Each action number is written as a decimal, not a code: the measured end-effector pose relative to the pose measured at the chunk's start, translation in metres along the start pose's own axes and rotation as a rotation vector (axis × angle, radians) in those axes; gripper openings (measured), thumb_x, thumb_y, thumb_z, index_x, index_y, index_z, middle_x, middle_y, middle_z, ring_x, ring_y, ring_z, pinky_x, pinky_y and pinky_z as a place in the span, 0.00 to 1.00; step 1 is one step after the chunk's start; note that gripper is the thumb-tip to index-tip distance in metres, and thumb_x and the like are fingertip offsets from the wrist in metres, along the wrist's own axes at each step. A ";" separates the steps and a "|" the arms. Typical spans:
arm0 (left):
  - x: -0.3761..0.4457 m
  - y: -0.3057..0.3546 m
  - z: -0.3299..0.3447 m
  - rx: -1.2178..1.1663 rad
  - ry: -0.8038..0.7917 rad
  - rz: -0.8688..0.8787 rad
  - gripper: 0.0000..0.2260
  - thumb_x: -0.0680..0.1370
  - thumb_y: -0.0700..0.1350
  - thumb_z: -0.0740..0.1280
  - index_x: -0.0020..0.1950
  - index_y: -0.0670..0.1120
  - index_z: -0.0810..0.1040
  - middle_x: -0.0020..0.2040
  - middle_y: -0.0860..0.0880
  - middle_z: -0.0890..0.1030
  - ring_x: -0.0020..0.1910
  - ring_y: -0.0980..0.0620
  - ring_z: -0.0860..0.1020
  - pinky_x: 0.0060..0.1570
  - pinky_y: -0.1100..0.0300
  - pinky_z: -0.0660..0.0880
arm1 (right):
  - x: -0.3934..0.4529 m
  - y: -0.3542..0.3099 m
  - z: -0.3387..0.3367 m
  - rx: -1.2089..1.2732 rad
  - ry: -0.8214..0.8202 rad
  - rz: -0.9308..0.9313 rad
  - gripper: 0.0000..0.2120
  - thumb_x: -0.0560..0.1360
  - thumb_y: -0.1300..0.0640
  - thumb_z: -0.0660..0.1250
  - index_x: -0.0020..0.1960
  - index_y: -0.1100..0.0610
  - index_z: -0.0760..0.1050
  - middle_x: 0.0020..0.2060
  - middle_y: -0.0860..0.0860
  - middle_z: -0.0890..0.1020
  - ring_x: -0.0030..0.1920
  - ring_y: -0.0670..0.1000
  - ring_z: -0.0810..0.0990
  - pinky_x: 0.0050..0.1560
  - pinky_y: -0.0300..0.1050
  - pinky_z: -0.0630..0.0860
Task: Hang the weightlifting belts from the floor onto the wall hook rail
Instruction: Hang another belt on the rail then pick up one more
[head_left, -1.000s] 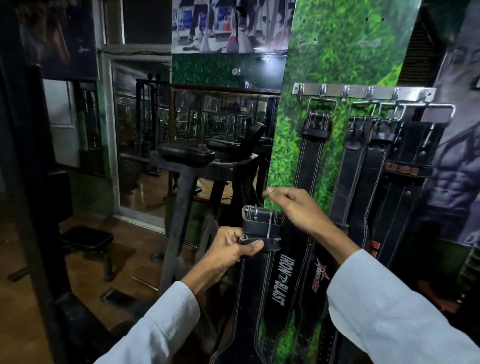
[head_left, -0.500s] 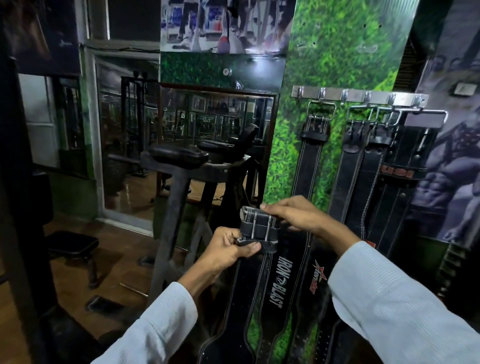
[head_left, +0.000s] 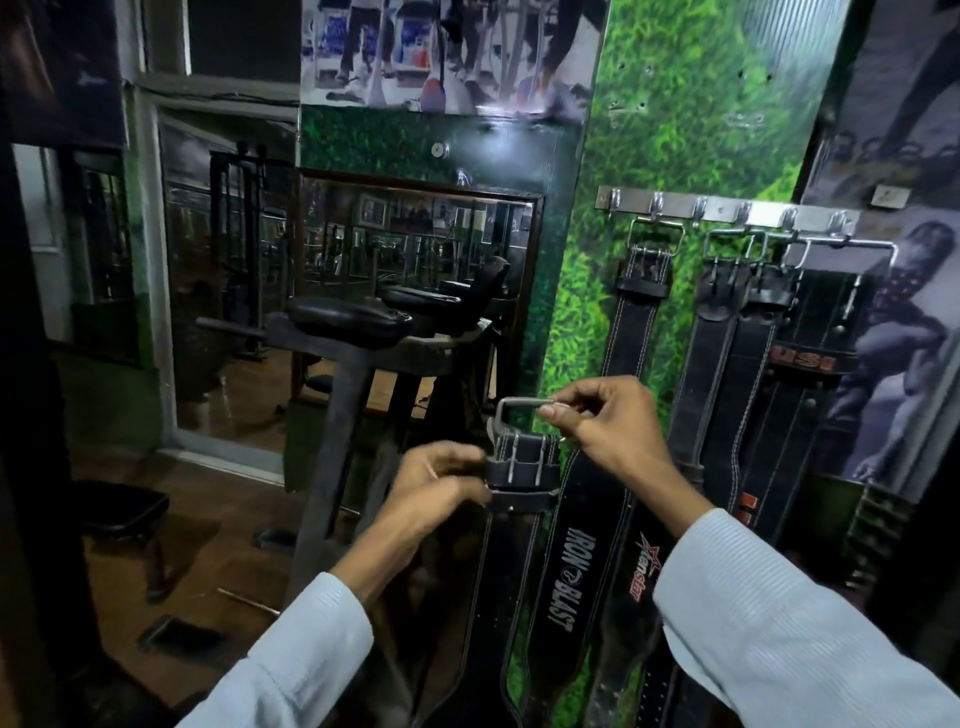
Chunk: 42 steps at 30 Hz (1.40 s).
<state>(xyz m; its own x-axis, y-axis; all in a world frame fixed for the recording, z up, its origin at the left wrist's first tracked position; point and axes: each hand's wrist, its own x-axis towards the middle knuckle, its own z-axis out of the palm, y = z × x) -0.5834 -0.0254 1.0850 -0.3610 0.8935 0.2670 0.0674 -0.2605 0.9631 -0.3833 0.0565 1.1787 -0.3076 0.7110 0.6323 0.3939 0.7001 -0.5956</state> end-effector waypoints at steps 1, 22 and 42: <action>0.004 0.010 -0.003 0.046 0.129 0.033 0.17 0.62 0.36 0.78 0.48 0.50 0.85 0.50 0.47 0.88 0.51 0.49 0.86 0.54 0.53 0.82 | 0.003 0.001 -0.001 -0.004 0.018 0.000 0.05 0.70 0.51 0.82 0.42 0.49 0.87 0.33 0.44 0.86 0.34 0.44 0.81 0.37 0.44 0.79; 0.170 0.168 0.093 0.701 0.118 0.759 0.03 0.80 0.44 0.71 0.48 0.45 0.79 0.42 0.51 0.82 0.41 0.53 0.80 0.38 0.57 0.73 | 0.147 0.027 -0.071 0.011 0.268 -0.308 0.06 0.72 0.59 0.79 0.47 0.54 0.84 0.40 0.46 0.86 0.42 0.46 0.86 0.41 0.43 0.85; 0.296 0.220 0.135 0.608 0.161 0.687 0.05 0.75 0.41 0.77 0.41 0.44 0.83 0.31 0.56 0.78 0.25 0.64 0.76 0.27 0.69 0.71 | 0.256 0.050 -0.072 -0.489 0.623 -0.390 0.05 0.75 0.55 0.72 0.49 0.53 0.84 0.47 0.50 0.80 0.54 0.53 0.77 0.43 0.43 0.70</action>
<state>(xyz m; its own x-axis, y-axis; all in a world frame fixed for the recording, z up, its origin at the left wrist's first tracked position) -0.5496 0.2315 1.3809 -0.1824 0.5412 0.8209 0.7735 -0.4365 0.4596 -0.3796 0.2685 1.3465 -0.0258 0.1624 0.9864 0.7300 0.6771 -0.0924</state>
